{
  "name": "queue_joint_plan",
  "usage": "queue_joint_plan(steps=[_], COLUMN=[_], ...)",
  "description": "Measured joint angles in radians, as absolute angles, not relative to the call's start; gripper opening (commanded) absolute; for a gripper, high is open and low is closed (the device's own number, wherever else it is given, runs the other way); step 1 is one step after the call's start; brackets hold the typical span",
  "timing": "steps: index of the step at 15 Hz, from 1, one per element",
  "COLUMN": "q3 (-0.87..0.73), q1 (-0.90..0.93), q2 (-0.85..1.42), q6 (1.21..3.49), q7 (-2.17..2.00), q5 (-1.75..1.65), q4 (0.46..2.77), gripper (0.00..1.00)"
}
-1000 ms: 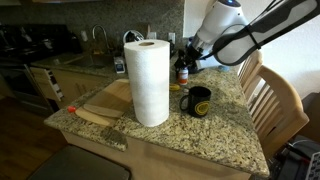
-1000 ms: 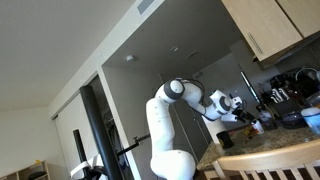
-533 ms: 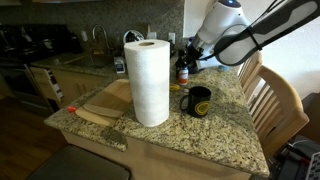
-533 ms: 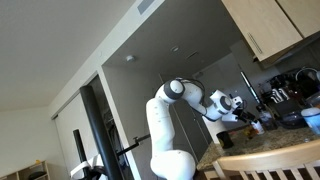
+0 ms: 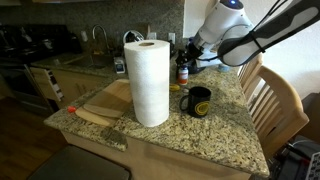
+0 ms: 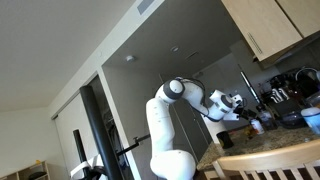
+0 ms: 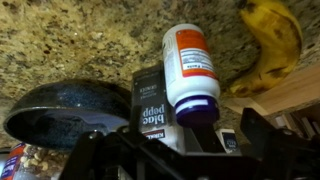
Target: Put the bottle in the bowl and then put it back on the counter
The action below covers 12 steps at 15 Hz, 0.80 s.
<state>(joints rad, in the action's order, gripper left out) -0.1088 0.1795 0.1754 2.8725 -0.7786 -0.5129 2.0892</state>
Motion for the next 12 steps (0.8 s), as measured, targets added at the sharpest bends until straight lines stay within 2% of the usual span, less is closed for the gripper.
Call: queue_joint_plan(steps=[12], q3=[-0.087], q1=[0.185], q2=[0.176], q6=[2.842], q7=[-0.747], q5=[-0.419], q4=[2.090], gripper=[1.00])
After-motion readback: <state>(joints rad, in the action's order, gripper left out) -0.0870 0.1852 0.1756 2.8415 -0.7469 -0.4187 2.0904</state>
